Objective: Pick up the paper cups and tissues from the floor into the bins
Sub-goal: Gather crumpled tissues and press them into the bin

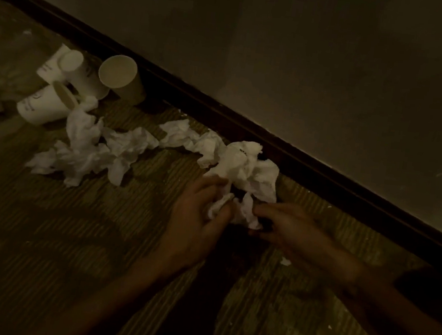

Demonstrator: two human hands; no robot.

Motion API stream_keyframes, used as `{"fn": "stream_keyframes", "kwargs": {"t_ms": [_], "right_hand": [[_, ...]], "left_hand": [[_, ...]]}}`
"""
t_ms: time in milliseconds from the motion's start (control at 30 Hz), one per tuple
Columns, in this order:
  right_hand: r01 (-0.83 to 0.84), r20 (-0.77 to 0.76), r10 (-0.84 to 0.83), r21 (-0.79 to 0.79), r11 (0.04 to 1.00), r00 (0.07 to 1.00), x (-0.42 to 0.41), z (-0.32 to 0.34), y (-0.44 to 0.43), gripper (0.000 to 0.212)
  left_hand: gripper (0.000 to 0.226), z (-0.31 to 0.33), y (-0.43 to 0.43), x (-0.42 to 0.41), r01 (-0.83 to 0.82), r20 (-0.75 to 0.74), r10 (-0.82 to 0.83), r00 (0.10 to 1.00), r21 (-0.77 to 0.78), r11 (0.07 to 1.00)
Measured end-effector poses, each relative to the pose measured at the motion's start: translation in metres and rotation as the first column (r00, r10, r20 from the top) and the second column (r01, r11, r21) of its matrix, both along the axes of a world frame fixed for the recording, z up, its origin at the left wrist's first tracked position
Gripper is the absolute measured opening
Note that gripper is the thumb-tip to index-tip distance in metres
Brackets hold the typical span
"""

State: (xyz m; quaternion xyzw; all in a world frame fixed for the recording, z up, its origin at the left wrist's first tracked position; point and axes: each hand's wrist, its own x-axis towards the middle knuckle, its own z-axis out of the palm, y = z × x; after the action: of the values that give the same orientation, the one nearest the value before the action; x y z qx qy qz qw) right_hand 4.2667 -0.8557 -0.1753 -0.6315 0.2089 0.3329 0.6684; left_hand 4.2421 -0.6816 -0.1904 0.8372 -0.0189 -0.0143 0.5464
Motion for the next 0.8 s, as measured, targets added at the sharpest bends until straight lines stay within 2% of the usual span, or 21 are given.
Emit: {"fn": "stream_keyframes", "kwargs": {"t_ms": [67,100,200,267,333,400,467,533,600,633,700,767,800], "right_hand": [[-0.005,-0.017,0.007,0.092,0.996,1.000,-0.010,0.004,0.008,0.019],[-0.018,-0.004,0.019,0.116,0.993,1.000,-0.014,0.005,0.011,0.020],[-0.034,0.032,0.030,0.152,0.988,0.999,-0.022,0.010,0.022,0.031],[-0.043,0.034,0.039,0.129,0.991,0.999,-0.026,0.012,0.030,0.029],[-0.093,0.017,0.092,0.106,0.990,0.996,-0.033,0.012,0.041,0.021],[-0.149,0.007,0.149,0.084,0.985,0.989,-0.035,0.013,0.050,0.020],[-0.271,0.084,0.278,-0.085,0.959,0.957,-0.030,0.019,0.056,0.017],[-0.321,0.265,0.474,-0.462,0.827,0.840,-0.017,0.023,0.054,0.014],[-0.228,0.333,0.703,-0.785,0.575,0.628,-0.003,0.021,0.047,0.026],[-0.210,0.295,0.786,-0.858,0.468,0.544,0.003,0.015,0.045,0.035],[-0.282,0.136,0.887,-0.918,0.281,0.442,0.014,0.001,0.042,0.048],[-0.372,0.014,0.918,-0.912,0.175,0.397,0.020,-0.011,0.041,0.050],[-0.392,0.001,0.920,-0.905,0.168,0.392,0.023,-0.015,0.042,0.049]], "left_hand": [[0.017,0.007,-0.009,-0.016,-0.044,-0.124,0.017,0.992,-0.217,0.975],[0.014,0.009,-0.013,-0.023,-0.070,-0.159,0.027,0.987,-0.267,0.961],[0.014,0.015,-0.016,-0.035,-0.138,-0.214,0.070,0.974,-0.319,0.938],[0.019,0.018,-0.013,-0.039,-0.149,-0.235,0.064,0.970,-0.362,0.920],[0.024,0.018,-0.009,-0.044,-0.129,-0.230,0.047,0.972,-0.358,0.925],[0.030,0.017,-0.004,-0.046,-0.131,-0.206,0.072,0.976,-0.289,0.948],[0.033,0.011,0.006,-0.041,-0.207,-0.191,0.169,0.967,-0.206,0.956],[0.032,0.005,0.020,-0.033,-0.278,-0.208,0.248,0.946,-0.130,0.952],[0.028,-0.001,0.032,-0.029,-0.265,-0.246,0.240,0.939,-0.074,0.961],[0.024,-0.004,0.036,-0.029,-0.250,-0.270,0.226,0.936,-0.058,0.967],[0.018,-0.007,0.039,-0.028,-0.220,-0.303,0.197,0.932,-0.041,0.975],[0.025,-0.009,0.040,-0.024,-0.209,-0.314,0.184,0.932,-0.049,0.977],[0.027,-0.008,0.041,-0.020,-0.214,-0.321,0.182,0.929,-0.068,0.974]]}}
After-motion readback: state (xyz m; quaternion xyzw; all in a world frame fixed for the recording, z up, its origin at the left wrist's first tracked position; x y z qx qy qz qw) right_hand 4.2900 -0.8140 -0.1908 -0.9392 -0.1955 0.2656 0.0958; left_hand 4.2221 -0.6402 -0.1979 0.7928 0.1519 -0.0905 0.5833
